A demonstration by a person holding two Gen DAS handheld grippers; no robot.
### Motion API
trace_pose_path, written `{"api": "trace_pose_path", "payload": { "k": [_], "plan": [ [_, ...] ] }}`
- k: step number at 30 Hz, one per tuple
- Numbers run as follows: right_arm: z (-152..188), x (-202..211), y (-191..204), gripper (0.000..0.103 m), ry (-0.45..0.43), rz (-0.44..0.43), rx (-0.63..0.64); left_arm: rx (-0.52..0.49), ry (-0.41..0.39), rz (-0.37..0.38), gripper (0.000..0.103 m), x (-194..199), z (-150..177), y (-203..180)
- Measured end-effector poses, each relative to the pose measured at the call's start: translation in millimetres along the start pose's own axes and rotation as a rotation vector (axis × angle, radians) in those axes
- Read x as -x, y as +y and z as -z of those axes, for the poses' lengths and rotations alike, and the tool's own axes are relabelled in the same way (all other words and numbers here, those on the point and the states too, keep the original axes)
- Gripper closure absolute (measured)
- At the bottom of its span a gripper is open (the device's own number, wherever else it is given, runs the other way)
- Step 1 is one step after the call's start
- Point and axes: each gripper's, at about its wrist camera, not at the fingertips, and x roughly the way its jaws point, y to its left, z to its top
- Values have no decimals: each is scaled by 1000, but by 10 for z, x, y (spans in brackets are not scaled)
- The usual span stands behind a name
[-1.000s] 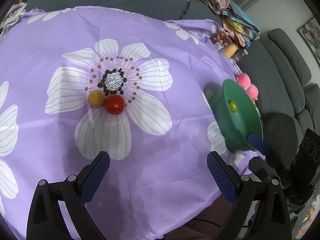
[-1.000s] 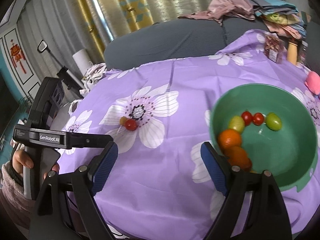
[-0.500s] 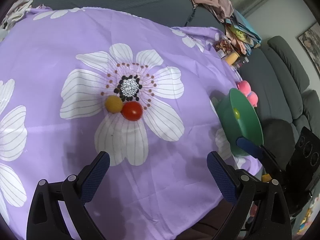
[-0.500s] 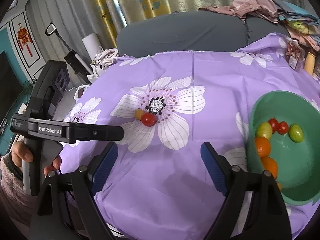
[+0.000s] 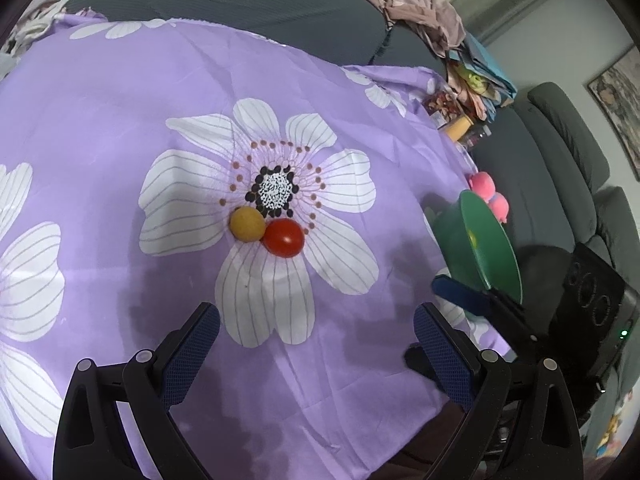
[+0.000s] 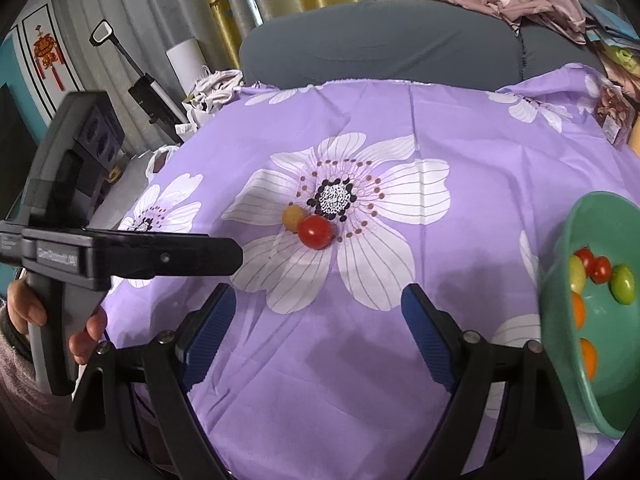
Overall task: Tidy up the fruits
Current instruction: 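Close the right tool on the red tomato while the left tool grasps the yellow fruit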
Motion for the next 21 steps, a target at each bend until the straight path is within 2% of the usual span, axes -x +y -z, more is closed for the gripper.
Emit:
{"api": "trace_pose_path", "payload": {
  "k": [11,21],
  "plan": [
    [-53,-265,-16,18,42,1,-14,-25,12,12,6,-73,-128,66],
    [-198,-544,-62,18,64,-10,-18,-8,25,4,6,-188,-363,201]
  ]
}}
